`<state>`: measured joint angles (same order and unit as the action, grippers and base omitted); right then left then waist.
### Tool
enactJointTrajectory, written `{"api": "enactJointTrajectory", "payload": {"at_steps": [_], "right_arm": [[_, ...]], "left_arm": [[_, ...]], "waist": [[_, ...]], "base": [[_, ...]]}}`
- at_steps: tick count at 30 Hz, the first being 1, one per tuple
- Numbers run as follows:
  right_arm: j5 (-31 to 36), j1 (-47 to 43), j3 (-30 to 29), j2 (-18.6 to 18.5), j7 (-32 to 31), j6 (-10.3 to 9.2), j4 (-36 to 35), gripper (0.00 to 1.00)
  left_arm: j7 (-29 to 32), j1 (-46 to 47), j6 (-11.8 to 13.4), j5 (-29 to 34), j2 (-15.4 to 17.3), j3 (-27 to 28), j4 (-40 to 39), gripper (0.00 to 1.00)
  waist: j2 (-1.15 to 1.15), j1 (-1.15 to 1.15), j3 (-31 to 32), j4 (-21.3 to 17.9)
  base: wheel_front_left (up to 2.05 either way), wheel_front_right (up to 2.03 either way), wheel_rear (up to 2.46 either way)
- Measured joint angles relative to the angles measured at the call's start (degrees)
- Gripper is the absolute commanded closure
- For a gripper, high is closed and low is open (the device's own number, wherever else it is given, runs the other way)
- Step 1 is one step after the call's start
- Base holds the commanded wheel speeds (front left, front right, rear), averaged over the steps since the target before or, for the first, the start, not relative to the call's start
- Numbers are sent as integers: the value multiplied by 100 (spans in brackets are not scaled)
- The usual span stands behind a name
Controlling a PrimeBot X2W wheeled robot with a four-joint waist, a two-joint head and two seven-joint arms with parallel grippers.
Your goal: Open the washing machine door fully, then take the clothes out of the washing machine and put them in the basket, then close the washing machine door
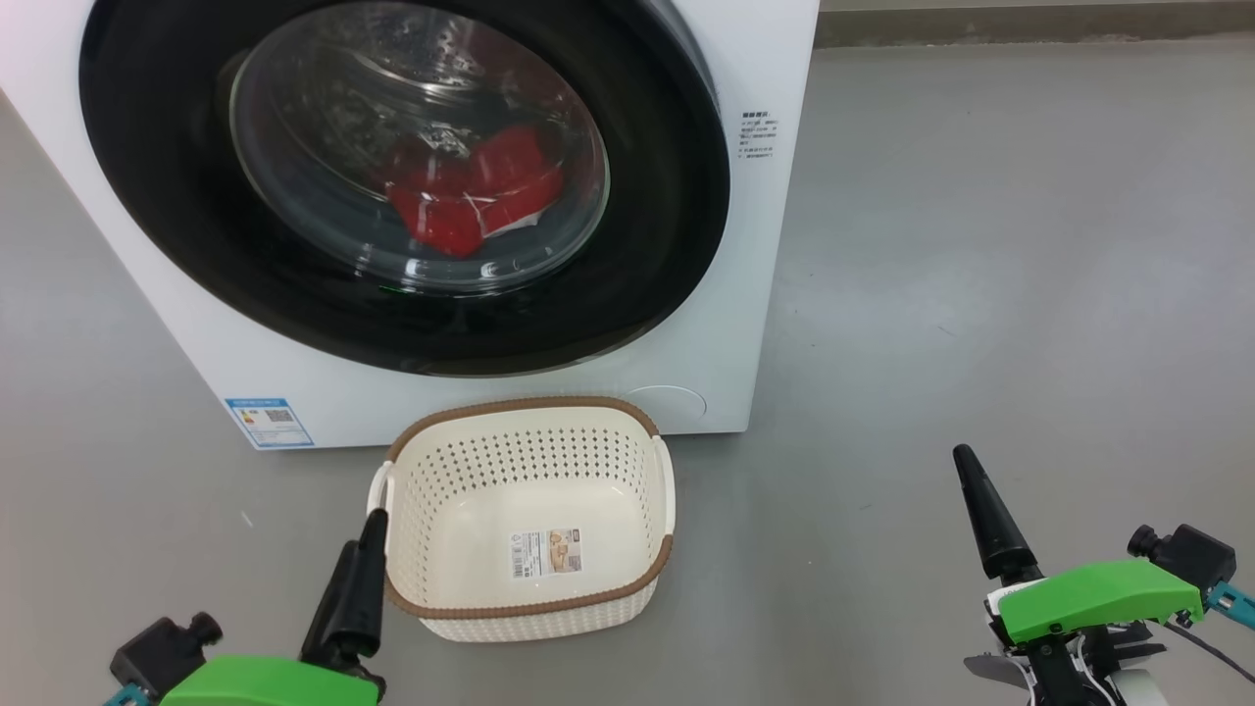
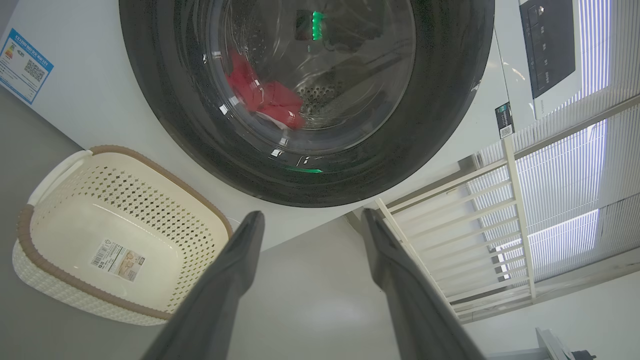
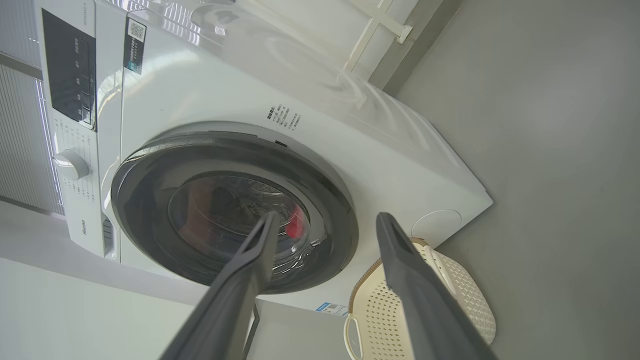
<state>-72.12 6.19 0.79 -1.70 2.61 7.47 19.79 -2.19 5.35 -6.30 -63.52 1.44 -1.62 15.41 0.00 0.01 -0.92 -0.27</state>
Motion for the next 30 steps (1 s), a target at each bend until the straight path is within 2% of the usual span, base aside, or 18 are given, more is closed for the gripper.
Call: {"api": "enactJointTrajectory", "payload": {"at_steps": [19, 30], "right_arm": [[1682, 269, 137, -15, 301, 0, -11, 0], [2597, 390, 156, -27, 476, 0, 12, 0]], "left_arm": [[-316, 202, 153, 1584, 3, -211, -205, 0], [-503, 331, 335, 2364, 7, -275, -163, 0]], "waist": [[0, 0, -25, -29], [0, 0, -3, -33]], "base": [[0, 0, 0], [0, 0, 0]]}}
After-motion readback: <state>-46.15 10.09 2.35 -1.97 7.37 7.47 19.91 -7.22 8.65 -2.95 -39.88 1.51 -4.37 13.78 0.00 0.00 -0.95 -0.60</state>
